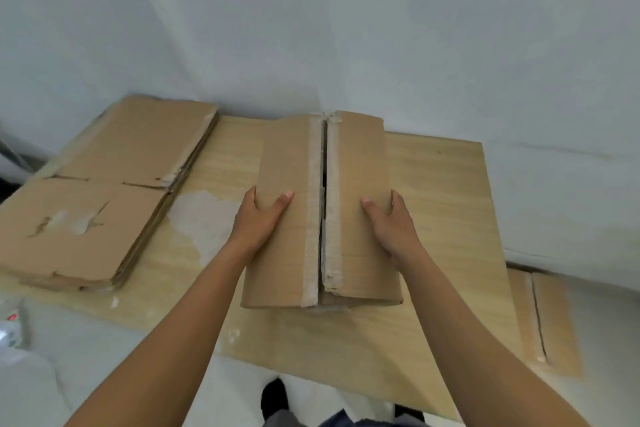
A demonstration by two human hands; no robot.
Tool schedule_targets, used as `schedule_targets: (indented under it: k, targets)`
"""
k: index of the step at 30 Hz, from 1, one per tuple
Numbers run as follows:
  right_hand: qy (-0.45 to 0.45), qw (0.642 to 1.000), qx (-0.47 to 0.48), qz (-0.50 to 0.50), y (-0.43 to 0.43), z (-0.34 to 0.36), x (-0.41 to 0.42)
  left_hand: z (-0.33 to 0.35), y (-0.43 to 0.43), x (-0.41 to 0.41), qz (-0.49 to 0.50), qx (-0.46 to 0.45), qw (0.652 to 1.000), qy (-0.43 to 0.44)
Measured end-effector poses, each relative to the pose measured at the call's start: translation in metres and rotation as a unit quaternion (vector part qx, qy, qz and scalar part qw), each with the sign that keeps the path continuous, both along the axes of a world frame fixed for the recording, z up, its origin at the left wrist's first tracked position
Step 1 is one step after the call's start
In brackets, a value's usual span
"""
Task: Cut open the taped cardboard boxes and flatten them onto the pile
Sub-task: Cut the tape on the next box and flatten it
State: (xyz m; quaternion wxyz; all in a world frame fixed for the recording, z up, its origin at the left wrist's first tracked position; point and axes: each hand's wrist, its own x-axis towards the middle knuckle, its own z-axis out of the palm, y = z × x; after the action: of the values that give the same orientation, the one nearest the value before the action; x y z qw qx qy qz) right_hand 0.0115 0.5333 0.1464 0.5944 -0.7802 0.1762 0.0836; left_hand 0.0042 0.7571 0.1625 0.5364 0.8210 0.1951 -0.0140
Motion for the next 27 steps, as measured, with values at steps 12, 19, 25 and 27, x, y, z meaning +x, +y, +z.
schedule_targets:
  k: [12, 19, 25, 27]
  targets:
    - [0.051, 0.992, -0.023, -0.116, 0.044, -0.025, -0.027, -0.034, 0.052, 0.045, -0.188, -0.017, 0.977, 0.094]
    - [0.053, 0.991, 0.025, -0.123, 0.046, -0.021, -0.039, -0.035, 0.042, 0.033, -0.270, 0.124, 0.955, 0.004]
    - [0.066, 0.990, 0.049, -0.114, 0.053, -0.018, -0.042, -0.048, 0.043, 0.018, -0.290, 0.231, 0.929, 0.005]
    - [0.067, 0.990, 0.063, -0.111, 0.053, -0.017, -0.042, -0.047, 0.042, 0.018, -0.289, 0.235, 0.928, 0.008]
